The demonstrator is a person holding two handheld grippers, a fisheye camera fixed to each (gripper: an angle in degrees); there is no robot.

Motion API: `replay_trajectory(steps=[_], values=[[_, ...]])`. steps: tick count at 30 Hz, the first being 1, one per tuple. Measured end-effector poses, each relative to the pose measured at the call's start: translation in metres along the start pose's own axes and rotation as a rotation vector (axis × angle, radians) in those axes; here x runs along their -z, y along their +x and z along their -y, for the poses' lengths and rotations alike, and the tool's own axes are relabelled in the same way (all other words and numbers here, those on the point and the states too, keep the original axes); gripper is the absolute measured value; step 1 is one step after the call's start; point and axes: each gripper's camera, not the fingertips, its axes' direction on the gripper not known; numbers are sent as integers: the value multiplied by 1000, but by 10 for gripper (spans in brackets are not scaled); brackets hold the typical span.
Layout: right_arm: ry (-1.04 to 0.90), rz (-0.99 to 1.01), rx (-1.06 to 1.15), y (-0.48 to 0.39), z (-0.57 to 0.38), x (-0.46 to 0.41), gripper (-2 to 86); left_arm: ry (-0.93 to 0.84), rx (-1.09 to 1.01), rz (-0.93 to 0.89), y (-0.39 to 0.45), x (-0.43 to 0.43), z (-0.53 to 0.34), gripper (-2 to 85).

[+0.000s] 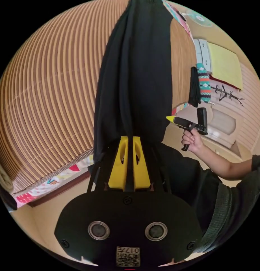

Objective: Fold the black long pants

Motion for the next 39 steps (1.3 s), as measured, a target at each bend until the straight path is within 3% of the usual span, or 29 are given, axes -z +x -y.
replay_trajectory(steps=[5,9,17,19,22,29,32,35,39], values=[[89,-42,117,-61,-27,41,29,63,-71,-211,26,62,-30,1],[105,-74,165,-84,-37,46,25,95,12,-126,17,87,-52,1],[32,-313,84,-61,-16,-13,22,72,175,-15,-7,29,-55,16],[23,-296,70,-56,-13,-14,23,134,262,112,-4,31,-71,31],[-1,-196,114,-52,-11,-3,31,246,269,140,3,53,-85,65],[91,-140,41,-30,10,48,74,211,111,125,8,57,-33,136],[1,-149,77,-33,28,42,74,181,32,237,24,44,-21,119],[-165,-281,111,-39,32,16,53,118,41,158,26,26,-27,38],[-206,-387,131,-42,16,17,36,43,37,183,44,12,-51,21]])
